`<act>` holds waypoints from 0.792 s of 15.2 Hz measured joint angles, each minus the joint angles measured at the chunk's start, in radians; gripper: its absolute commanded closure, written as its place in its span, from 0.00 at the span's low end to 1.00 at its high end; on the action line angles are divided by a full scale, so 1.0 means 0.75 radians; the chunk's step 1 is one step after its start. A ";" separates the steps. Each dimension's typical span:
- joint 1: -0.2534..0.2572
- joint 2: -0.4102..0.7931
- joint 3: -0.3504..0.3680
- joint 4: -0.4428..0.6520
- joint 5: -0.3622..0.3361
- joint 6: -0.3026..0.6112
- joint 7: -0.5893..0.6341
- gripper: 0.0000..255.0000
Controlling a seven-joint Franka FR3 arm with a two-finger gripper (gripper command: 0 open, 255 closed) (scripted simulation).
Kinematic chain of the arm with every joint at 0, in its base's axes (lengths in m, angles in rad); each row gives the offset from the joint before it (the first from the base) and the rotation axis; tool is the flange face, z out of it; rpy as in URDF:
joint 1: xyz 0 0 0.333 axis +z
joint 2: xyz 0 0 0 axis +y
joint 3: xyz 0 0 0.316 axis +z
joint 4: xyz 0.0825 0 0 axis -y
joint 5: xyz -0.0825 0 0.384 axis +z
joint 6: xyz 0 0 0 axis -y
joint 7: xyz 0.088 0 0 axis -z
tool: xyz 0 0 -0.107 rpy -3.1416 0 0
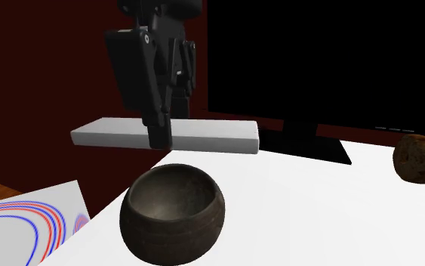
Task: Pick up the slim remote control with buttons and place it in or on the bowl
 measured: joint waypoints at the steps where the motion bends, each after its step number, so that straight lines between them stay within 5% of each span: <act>1: -0.002 -0.002 -0.002 -0.012 -0.001 0.010 -0.003 1.00; 12: -0.005 0.047 -0.010 -0.163 0.007 0.208 -0.011 1.00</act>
